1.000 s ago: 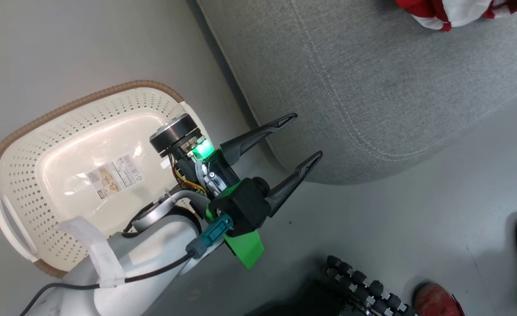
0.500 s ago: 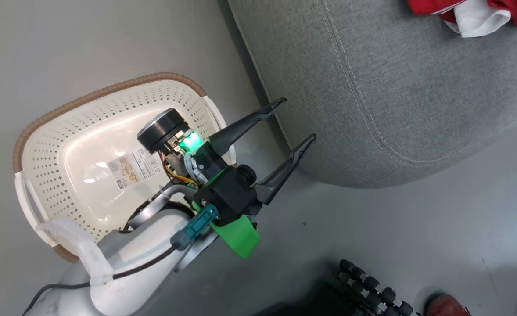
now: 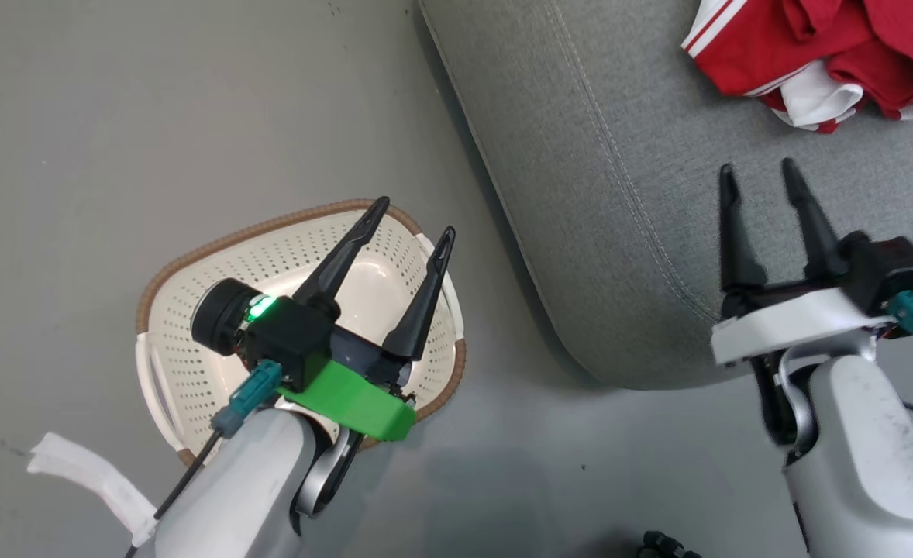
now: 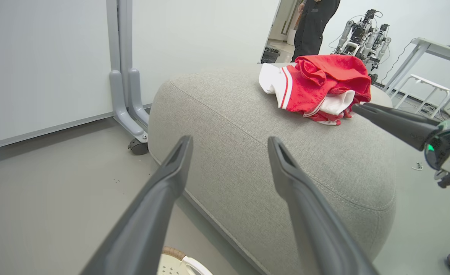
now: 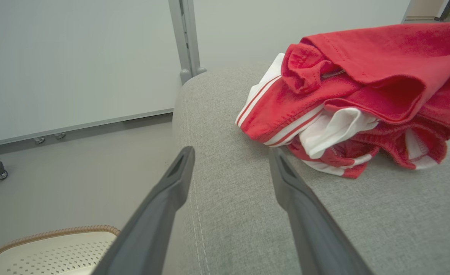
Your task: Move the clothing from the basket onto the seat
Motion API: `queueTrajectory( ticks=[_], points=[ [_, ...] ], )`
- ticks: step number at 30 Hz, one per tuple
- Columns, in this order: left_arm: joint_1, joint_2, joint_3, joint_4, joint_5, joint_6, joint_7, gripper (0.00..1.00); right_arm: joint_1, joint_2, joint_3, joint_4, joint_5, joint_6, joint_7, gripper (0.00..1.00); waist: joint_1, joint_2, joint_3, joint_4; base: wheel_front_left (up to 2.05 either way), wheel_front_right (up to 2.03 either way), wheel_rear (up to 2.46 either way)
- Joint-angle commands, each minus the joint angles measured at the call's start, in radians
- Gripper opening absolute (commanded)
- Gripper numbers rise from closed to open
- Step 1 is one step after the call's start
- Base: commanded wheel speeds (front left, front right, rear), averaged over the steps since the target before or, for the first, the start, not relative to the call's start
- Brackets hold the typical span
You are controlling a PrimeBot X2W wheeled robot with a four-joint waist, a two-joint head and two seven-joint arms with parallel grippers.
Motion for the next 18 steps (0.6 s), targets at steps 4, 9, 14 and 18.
queueTrajectory(
  ticks=[4,9,14,18],
  points=[
    [0.139,-0.069,0.173,-0.052,0.001,-0.016,-0.005,1.0,0.073,0.002,0.116,-0.006,-0.019,-0.001,-0.003,1.0,0.0,0.0,-0.201,0.136,0.0,0.0,0.0],
    [0.289,-0.15,0.382,-0.047,0.024,-0.069,-0.005,1.0,0.137,-0.003,0.198,-0.026,-0.038,-0.001,-0.003,1.0,0.0,0.0,-0.297,0.192,0.0,0.0,0.0],
    [0.386,-0.189,0.508,-0.031,0.072,-0.113,-0.006,1.0,0.199,0.006,0.189,-0.082,-0.063,-0.001,-0.003,1.0,0.0,0.0,-0.366,0.236,0.0,0.0,0.0],
    [0.45,-0.196,0.584,-0.032,0.108,-0.127,-0.006,1.0,0.254,0.015,0.161,-0.143,-0.094,-0.001,-0.003,1.0,0.0,0.0,-0.409,0.26,0.0,0.0,0.0]
  ],
)
